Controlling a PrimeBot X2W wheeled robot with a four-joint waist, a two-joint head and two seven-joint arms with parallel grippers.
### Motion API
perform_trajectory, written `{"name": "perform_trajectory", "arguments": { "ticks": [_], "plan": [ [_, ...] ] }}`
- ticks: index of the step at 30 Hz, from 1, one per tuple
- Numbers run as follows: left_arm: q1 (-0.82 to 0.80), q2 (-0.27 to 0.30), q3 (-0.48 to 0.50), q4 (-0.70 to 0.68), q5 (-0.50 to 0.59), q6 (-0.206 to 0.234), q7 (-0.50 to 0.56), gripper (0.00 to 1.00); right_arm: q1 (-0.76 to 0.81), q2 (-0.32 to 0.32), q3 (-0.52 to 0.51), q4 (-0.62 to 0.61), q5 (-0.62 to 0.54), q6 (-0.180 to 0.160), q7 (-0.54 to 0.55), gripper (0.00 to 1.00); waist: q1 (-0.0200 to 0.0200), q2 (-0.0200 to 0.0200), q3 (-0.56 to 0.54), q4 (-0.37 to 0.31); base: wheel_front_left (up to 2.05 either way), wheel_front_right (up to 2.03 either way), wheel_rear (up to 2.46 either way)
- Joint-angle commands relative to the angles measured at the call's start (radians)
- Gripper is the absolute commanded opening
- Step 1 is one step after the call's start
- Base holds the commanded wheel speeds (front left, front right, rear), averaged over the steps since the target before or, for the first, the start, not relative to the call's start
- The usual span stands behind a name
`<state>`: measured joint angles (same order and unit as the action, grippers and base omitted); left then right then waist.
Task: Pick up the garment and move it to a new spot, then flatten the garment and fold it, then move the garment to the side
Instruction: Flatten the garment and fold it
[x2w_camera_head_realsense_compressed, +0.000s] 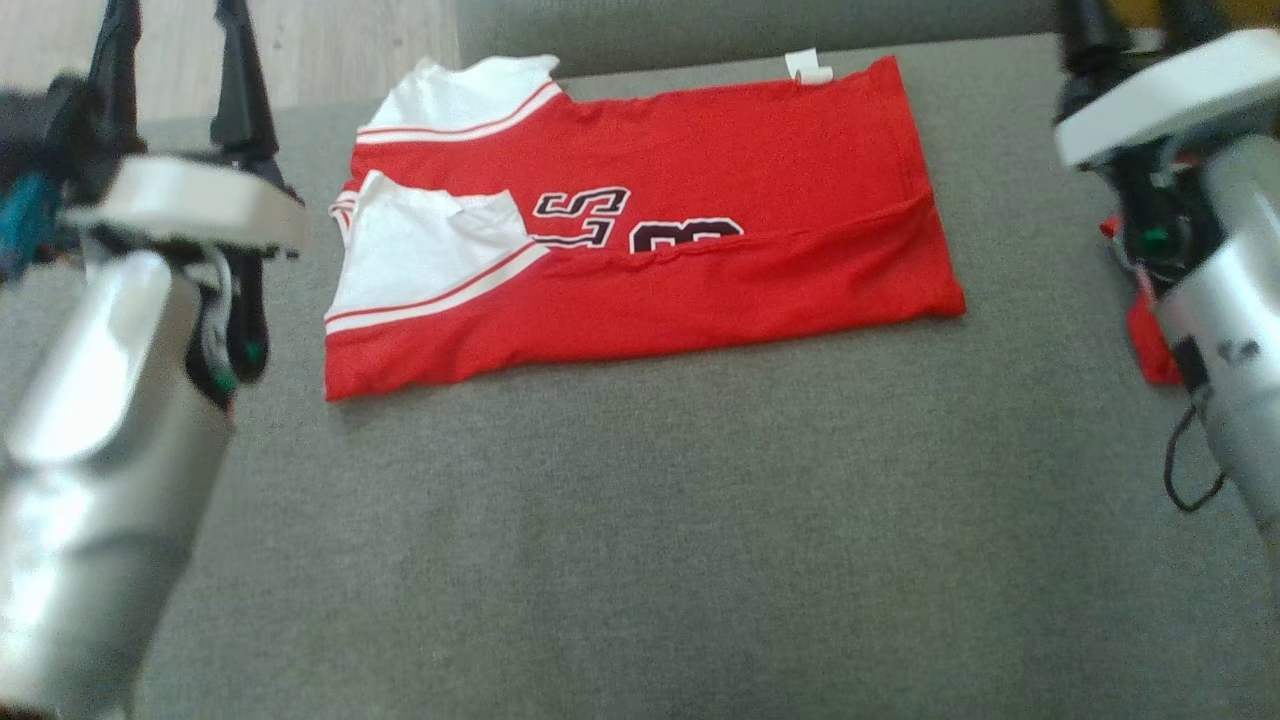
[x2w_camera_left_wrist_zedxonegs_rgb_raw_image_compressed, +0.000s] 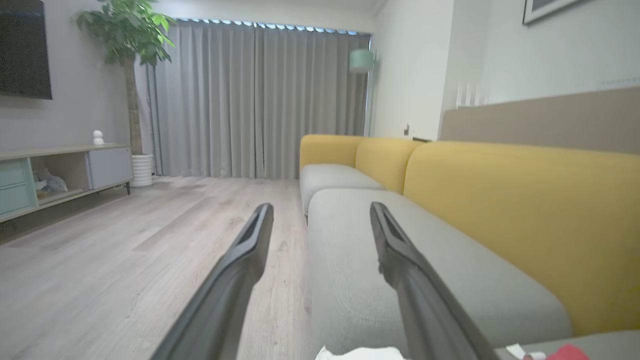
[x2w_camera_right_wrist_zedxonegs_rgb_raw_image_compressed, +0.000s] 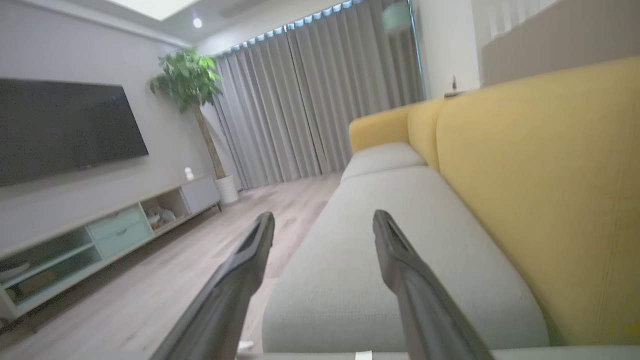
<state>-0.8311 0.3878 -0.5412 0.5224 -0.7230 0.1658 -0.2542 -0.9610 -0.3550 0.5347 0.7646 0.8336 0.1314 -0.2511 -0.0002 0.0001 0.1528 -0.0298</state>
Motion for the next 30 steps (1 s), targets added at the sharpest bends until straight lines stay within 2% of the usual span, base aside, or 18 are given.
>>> {"name": "perform_trajectory", "arguments": {
  "ticks": [1, 4, 6, 8, 11, 15, 20, 24, 30],
  "plan": [
    [0.006, 0.026, 0.057, -0.043, 0.016, 0.012, -0.007, 1.0, 0.058, 0.012, -0.035, -0.035, -0.035, -0.001, -0.01, 1.0, 0.0002, -0.0001, -0.013, 0.002, 0.0, 0.0, 0.0],
    [0.168, -0.011, 0.151, -0.173, 0.084, 0.039, -0.007, 1.0, 0.246, 0.083, -0.24, -0.176, -0.223, -0.001, -0.01, 1.0, 0.0002, -0.0001, -0.033, 0.007, 0.0, 0.0, 0.0],
    [0.266, -0.043, 0.195, -0.232, 0.125, 0.043, -0.007, 1.0, 0.379, 0.153, -0.347, -0.276, -0.33, -0.001, -0.01, 1.0, 0.0002, -0.0001, -0.044, 0.009, 0.0, 0.0, 0.0],
    [0.352, -0.077, 0.24, -0.278, 0.157, 0.043, -0.007, 1.0, 0.497, 0.219, -0.415, -0.364, -0.421, -0.001, -0.01, 1.0, 0.0002, -0.0001, -0.051, 0.008, 0.0, 0.0, 0.0],
    [0.463, -0.125, 0.298, -0.322, 0.207, 0.034, -0.007, 1.0, 0.634, 0.277, -0.473, -0.467, -0.512, -0.001, -0.011, 1.0, 0.0002, -0.0001, -0.06, 0.006, 0.0, 0.0, 0.0],
    [0.572, -0.17, 0.348, -0.33, 0.267, 0.01, -0.007, 1.0, 0.746, 0.303, -0.501, -0.557, -0.539, -0.001, -0.011, 1.0, 0.0002, -0.0001, -0.052, -0.007, 0.0, 0.0, 0.0],
    [0.615, -0.212, 0.412, -0.312, 0.317, -0.026, -0.008, 1.0, 0.799, 0.304, -0.462, -0.595, -0.484, -0.001, -0.011, 1.0, 0.0002, -0.0001, -0.033, -0.02, 0.0, 0.0, 0.0],
    [0.592, -0.224, 0.431, -0.267, 0.353, -0.053, -0.008, 1.0, 0.789, 0.305, -0.446, -0.608, -0.471, -0.001, -0.011, 1.0, 0.0002, -0.0001, -0.011, -0.033, 0.0, 0.0, 0.0],
    [0.505, -0.216, 0.433, -0.104, 0.374, -0.055, 0.007, 1.0, 0.755, 0.305, -0.447, -0.622, -0.462, -0.001, -0.011, 1.0, 0.0002, -0.0001, 0.033, -0.056, 0.0, 0.0, 0.0]
  ]
}}
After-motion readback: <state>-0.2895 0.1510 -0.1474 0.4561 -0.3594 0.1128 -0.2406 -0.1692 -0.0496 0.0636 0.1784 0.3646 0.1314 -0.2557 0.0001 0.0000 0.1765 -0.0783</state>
